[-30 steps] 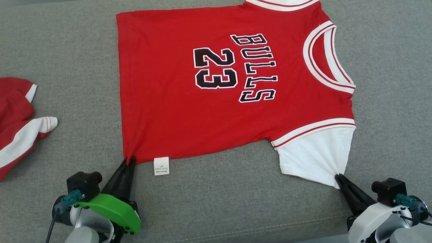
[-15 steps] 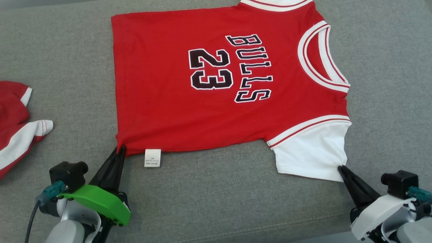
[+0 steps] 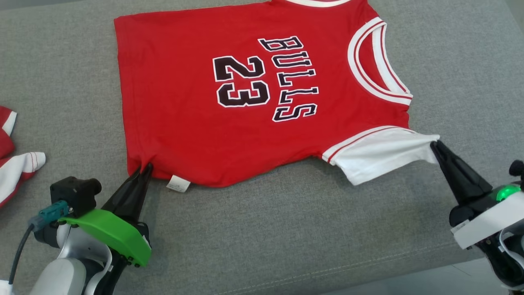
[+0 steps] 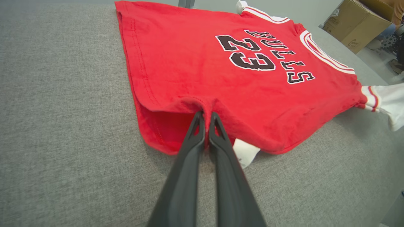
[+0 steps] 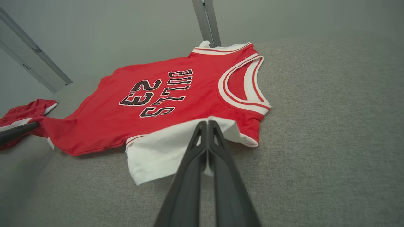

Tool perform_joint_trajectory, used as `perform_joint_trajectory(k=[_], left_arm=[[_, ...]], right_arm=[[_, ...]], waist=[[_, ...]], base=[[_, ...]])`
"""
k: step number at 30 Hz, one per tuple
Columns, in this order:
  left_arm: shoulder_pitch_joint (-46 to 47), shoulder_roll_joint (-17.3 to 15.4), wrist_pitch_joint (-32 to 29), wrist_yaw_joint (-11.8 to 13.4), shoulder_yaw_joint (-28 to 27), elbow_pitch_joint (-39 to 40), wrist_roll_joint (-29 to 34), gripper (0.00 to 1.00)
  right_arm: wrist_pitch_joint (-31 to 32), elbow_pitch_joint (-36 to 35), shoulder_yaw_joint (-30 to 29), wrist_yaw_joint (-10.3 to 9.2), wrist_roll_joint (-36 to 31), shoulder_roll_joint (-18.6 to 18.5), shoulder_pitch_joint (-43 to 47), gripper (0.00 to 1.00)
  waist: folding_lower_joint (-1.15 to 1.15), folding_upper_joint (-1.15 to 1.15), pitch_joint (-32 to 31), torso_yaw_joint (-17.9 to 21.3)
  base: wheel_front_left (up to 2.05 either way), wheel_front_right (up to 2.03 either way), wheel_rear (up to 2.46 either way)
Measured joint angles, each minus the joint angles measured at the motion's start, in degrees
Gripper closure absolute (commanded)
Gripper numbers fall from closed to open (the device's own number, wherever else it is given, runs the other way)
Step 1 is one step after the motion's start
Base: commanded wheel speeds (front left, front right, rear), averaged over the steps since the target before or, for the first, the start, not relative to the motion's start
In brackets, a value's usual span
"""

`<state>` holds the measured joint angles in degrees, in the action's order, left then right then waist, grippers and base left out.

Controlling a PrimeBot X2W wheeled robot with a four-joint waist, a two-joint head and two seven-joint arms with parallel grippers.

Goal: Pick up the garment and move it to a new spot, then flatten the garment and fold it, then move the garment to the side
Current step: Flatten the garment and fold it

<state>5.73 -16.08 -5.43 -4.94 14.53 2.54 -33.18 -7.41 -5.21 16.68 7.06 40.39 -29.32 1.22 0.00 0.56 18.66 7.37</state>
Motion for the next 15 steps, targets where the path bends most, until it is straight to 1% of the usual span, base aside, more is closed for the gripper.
perform_joint_trajectory(k=[3, 7, 11, 15], left_arm=[[0.08, -1.04, -2.48, 0.90, -0.65, 2.41, -0.57, 1.00], [0.27, -2.42, -5.55, 2.02, -2.27, 5.58, -1.54, 1.00], [2.15, -3.70, -8.44, 2.97, -3.66, 7.56, -1.97, 1.00], [4.20, -3.86, -11.32, 3.39, -3.76, 9.49, -3.52, 1.00]], right_arm=[[1.47, -2.09, -0.59, 0.00, 2.09, -1.68, -1.60, 1.00], [3.39, -3.09, -2.20, 0.00, 3.60, -4.33, -3.92, 1.00], [5.56, -3.18, -3.02, 0.00, 6.30, -5.67, -5.78, 1.00], [7.47, -3.13, -3.64, 0.00, 8.91, -6.98, -7.65, 1.00]], waist=[[0.00, 0.00, 0.84, 0.10], [0.00, 0.00, 2.04, 0.20], [0.00, 0.00, 3.11, 0.09], [0.00, 0.00, 4.04, -0.31]], base=[[0.00, 0.00, 0.00], [0.00, 0.00, 0.00], [0.00, 0.00, 0.00], [0.00, 0.00, 0.00]])
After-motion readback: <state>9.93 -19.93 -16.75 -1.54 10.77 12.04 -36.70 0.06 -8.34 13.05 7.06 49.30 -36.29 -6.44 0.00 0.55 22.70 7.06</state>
